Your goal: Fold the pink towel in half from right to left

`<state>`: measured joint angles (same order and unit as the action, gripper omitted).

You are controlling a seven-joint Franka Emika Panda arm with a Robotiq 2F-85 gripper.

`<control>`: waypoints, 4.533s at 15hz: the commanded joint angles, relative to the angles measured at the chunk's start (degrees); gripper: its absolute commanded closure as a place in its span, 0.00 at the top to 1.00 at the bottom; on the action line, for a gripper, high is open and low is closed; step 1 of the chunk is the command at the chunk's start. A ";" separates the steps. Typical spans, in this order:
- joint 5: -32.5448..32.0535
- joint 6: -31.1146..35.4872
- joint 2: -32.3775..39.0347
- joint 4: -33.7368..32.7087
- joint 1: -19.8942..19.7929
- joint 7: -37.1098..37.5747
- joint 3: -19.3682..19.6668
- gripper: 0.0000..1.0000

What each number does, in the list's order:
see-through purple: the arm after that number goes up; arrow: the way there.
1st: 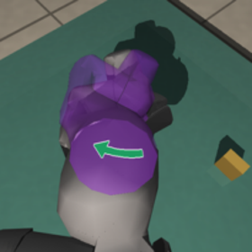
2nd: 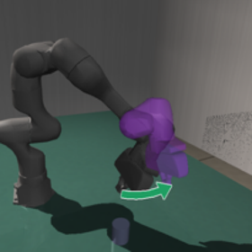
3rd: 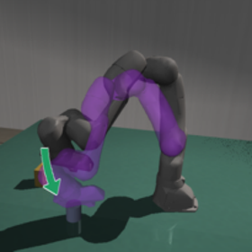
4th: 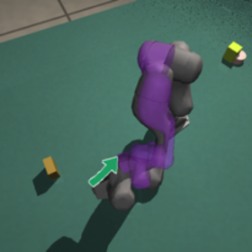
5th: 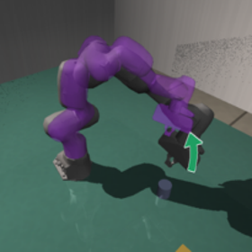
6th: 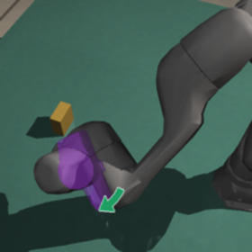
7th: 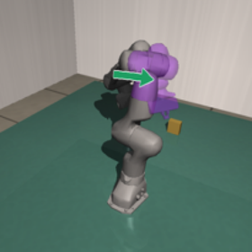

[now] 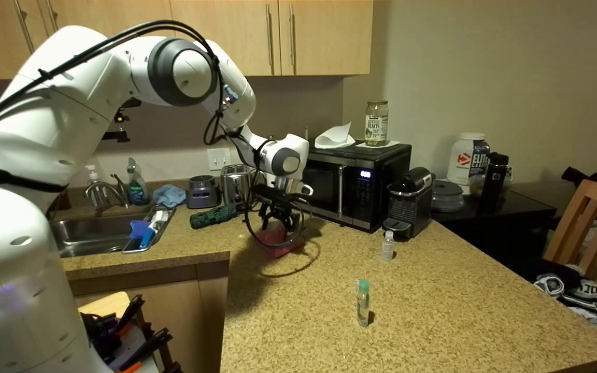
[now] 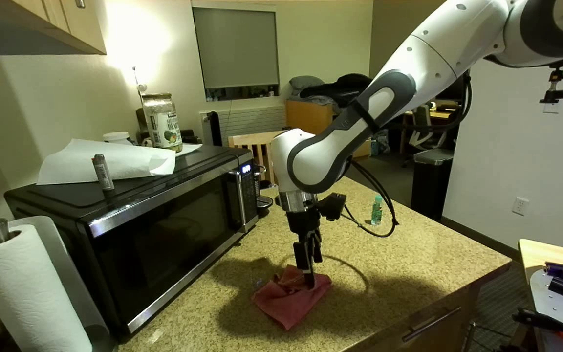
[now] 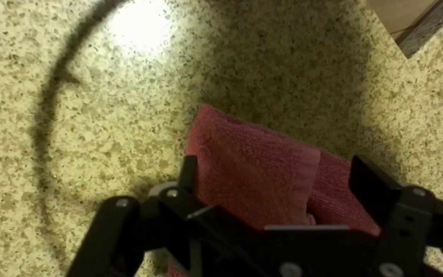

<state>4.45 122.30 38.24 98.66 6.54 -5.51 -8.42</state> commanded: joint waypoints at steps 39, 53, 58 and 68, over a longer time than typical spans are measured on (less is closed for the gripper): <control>-1.66 -2.92 -2.80 -1.73 2.42 2.76 1.51 0.05; -1.97 -6.83 -4.41 -4.70 3.08 3.28 1.55 0.05; -2.53 -6.94 -4.27 -4.63 4.40 3.16 1.28 0.05; -6.16 -7.11 -4.32 -4.77 8.01 2.87 0.78 0.05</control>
<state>0.75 116.53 35.21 93.23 13.51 -4.21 -7.42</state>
